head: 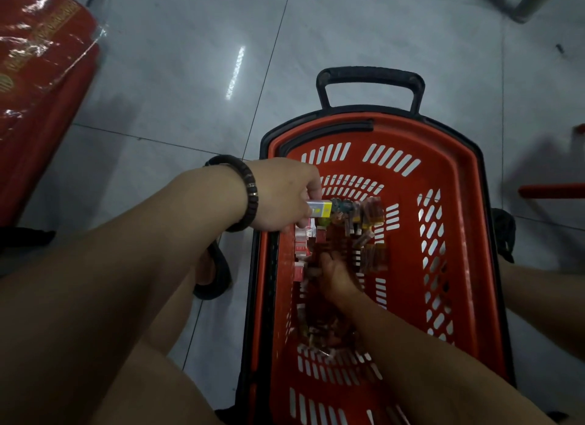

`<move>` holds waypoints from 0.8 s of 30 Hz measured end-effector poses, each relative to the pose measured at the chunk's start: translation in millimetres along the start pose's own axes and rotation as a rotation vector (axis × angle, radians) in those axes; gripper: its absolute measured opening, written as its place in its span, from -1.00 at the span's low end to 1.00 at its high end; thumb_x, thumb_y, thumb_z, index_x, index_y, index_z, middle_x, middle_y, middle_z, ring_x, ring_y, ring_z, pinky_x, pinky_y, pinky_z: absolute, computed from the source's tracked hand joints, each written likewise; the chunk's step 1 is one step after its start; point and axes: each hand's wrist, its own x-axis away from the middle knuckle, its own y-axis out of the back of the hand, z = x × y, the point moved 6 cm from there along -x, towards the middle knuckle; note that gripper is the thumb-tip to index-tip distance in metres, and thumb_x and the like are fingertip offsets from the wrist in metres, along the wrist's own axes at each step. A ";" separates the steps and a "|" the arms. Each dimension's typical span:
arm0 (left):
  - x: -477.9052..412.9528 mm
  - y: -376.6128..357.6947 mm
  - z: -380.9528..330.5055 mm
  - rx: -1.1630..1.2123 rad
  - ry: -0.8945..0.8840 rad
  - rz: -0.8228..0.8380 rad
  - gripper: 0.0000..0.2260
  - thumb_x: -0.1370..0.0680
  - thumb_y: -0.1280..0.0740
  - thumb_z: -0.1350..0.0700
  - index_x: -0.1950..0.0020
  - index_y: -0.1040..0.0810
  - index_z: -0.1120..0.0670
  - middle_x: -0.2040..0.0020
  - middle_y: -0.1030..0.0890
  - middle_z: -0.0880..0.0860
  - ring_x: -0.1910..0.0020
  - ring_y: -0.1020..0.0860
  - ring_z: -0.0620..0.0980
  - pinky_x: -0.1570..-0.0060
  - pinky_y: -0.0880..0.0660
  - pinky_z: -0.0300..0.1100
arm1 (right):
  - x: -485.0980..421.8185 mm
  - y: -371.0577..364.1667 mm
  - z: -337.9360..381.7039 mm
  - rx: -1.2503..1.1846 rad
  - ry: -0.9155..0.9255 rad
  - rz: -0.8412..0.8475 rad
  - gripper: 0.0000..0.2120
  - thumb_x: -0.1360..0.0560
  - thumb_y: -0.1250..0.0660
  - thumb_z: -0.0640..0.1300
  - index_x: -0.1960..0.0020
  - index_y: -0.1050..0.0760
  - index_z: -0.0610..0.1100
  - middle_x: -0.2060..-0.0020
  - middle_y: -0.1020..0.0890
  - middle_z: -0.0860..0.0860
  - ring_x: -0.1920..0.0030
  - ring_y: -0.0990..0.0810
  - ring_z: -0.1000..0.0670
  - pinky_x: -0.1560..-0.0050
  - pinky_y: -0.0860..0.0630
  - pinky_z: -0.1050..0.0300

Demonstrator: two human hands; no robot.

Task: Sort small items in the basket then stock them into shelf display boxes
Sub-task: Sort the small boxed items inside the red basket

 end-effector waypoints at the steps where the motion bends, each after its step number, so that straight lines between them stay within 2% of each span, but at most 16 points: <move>1: -0.2 1.5 0.6 0.005 -0.002 -0.010 -0.79 -0.71 -0.31 0.13 -0.33 -0.49 -0.04 0.00 -0.68 -0.08 0.17 -0.64 -0.16 0.18 -0.58 -0.27 | 3.6 4.8 3.7 -0.049 -0.008 0.044 -0.75 -0.66 -0.34 -0.17 -0.32 -0.52 -0.01 -0.27 -0.60 -0.04 -0.20 -0.60 -0.04 -0.32 -0.55 -0.02; 3: 1.2 4.1 0.8 0.003 -0.008 -0.034 -0.78 -0.70 -0.33 0.13 -0.33 -0.50 -0.04 0.01 -0.68 -0.09 0.16 -0.65 -0.16 0.19 -0.58 -0.28 | 12.1 14.9 6.9 -0.148 -0.041 0.106 -0.81 -0.63 -0.41 -0.20 -0.18 -0.57 0.03 -0.12 -0.68 0.06 -0.17 -0.66 0.01 -0.27 -0.60 0.03; 6: 5.7 6.5 -3.7 -0.009 -0.019 -0.050 -0.79 -0.69 -0.35 0.10 -0.32 -0.52 -0.07 0.03 -0.65 -0.13 0.07 -0.69 -0.12 0.08 -0.63 -0.24 | 26.1 48.6 13.0 -0.168 -0.133 0.064 -0.85 -0.55 -0.55 -0.12 0.05 -0.59 0.04 0.09 -0.70 0.06 0.12 -0.65 0.07 0.16 -0.55 0.25; 8: 8.1 7.4 -6.5 -0.001 -0.022 -0.065 -0.82 -0.68 -0.37 0.08 -0.28 -0.55 -0.07 0.02 -0.68 -0.13 0.06 -0.71 -0.11 0.04 -0.64 -0.21 | 35.5 76.1 20.9 -0.115 -0.157 0.041 -0.84 -0.51 -0.57 -0.07 0.07 -0.59 0.00 0.15 -0.66 0.05 0.21 -0.60 0.10 0.28 -0.50 0.29; 11: 7.7 6.3 -6.4 0.089 -0.003 -0.126 -0.89 -0.66 -0.40 0.08 -0.18 -0.59 -0.05 0.02 -0.71 -0.09 0.13 -0.74 -0.13 0.09 -0.68 -0.17 | 57.0 129.9 46.6 -0.073 -0.095 0.042 -0.83 -0.52 -0.56 -0.06 0.10 -0.57 -0.04 0.17 -0.64 0.03 0.19 -0.61 0.09 0.28 -0.47 0.25; 12: 7.5 5.3 -6.2 0.153 0.010 -0.157 -0.92 -0.66 -0.40 0.08 -0.15 -0.59 -0.01 -0.01 -0.69 -0.06 0.14 -0.75 -0.10 0.08 -0.71 -0.12 | 65.6 150.7 55.2 -0.117 -0.066 0.033 -0.83 -0.53 -0.55 -0.07 0.10 -0.57 -0.06 0.16 -0.66 0.00 0.18 -0.64 0.06 0.29 -0.48 0.24; 14: 7.5 3.0 -7.2 0.308 0.057 -0.210 -0.84 -0.67 -0.38 0.09 -0.17 -0.59 0.15 -0.05 -0.69 0.08 0.17 -0.77 0.00 0.01 -0.72 0.03 | 89.4 197.0 71.1 -0.219 -0.015 -0.029 -0.81 -0.51 -0.57 -0.04 0.09 -0.62 -0.13 0.18 -0.71 -0.05 0.18 -0.70 0.01 0.31 -0.54 0.17; 16: 9.0 -1.9 -10.2 0.450 0.105 -0.241 -0.79 -0.66 -0.39 0.14 -0.21 -0.57 0.25 -0.04 -0.69 0.17 0.17 -0.77 0.07 0.04 -0.73 0.05 | 112.6 239.4 81.5 -0.392 0.072 -0.123 -0.80 -0.50 -0.57 -0.09 0.12 -0.64 -0.21 0.25 -0.73 -0.09 0.22 -0.73 -0.04 0.28 -0.63 0.09; 18: 13.7 -7.3 -19.6 0.559 0.102 -0.268 -0.82 -0.65 -0.41 0.18 -0.19 -0.59 0.25 -0.13 -0.66 0.17 0.15 -0.76 0.07 0.19 -0.72 -0.09 | 137.4 270.8 86.2 -0.649 0.147 -0.194 -0.83 -0.50 -0.54 -0.22 0.20 -0.59 -0.24 0.29 -0.71 -0.14 0.23 -0.70 -0.15 0.23 -0.67 -0.03; 19: 14.8 -9.3 -25.8 0.618 0.079 -0.281 -0.82 -0.64 -0.42 0.18 -0.19 -0.59 0.25 -0.20 -0.64 0.17 0.12 -0.77 0.08 0.20 -0.72 -0.10 | 148.5 281.4 87.1 -0.799 0.173 -0.209 -0.80 -0.49 -0.52 -0.28 0.25 -0.55 -0.22 0.32 -0.68 -0.15 0.23 -0.67 -0.17 0.23 -0.64 -0.02; 21: 18.1 -13.8 -40.8 0.781 0.015 -0.281 -0.77 -0.63 -0.44 0.18 -0.26 -0.57 0.21 -0.25 -0.64 0.19 0.08 -0.77 0.12 0.07 -0.73 0.00 | 168.5 292.9 90.8 -1.016 0.235 -0.170 -0.74 -0.51 -0.48 -0.35 0.28 -0.49 -0.19 0.36 -0.63 -0.13 0.27 -0.63 -0.08 0.26 -0.57 0.08; 24: 26.6 -14.2 -66.6 0.977 -0.080 -0.318 -0.73 -0.62 -0.44 0.22 -0.30 -0.56 0.12 -0.11 -0.73 0.19 0.05 -0.77 0.16 -0.01 -0.71 0.07 | 190.3 301.7 94.4 -1.041 0.385 -0.130 -0.78 -0.53 -0.47 -0.37 0.23 -0.50 -0.24 0.36 -0.61 -0.15 0.30 -0.62 -0.05 0.30 -0.55 0.13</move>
